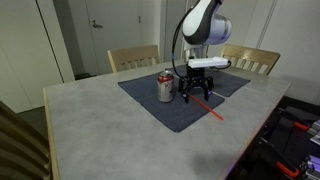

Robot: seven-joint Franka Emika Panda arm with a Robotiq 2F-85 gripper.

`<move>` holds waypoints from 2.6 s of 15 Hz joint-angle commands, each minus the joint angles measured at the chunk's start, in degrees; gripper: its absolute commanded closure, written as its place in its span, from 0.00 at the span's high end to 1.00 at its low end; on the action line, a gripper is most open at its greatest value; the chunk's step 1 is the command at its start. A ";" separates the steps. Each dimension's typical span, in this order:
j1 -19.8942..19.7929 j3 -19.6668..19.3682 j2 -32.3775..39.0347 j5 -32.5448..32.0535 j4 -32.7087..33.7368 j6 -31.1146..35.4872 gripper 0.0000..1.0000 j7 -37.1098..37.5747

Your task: Place the red straw in the can

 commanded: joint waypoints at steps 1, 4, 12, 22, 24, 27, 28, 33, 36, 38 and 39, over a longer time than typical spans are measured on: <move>1.98 -1.19 -2.67 -1.85 -5.51 8.87 1.00 2.05; 3.46 -1.75 -3.81 -3.30 -8.48 14.42 1.00 3.64; 4.18 -1.96 -6.50 -3.80 -9.65 15.61 1.00 5.01; 2.76 -2.57 -8.27 -5.74 -6.55 13.46 1.00 3.34; 2.30 -2.23 -7.67 -5.33 -5.67 13.23 1.00 2.56; 1.50 -1.67 -6.59 -4.63 -4.26 12.30 1.00 0.87; 1.11 -1.45 -6.27 -4.28 -3.75 11.86 1.00 0.22; 1.56 -1.84 -6.25 -4.83 -4.43 13.03 1.00 0.88; 1.72 -1.85 -5.99 -4.93 -4.18 12.77 1.00 1.14; 0.91 -1.09 -4.39 -4.13 -2.23 11.21 1.00 -0.38; 0.65 -0.85 -3.79 -3.85 -1.73 11.03 1.00 -0.90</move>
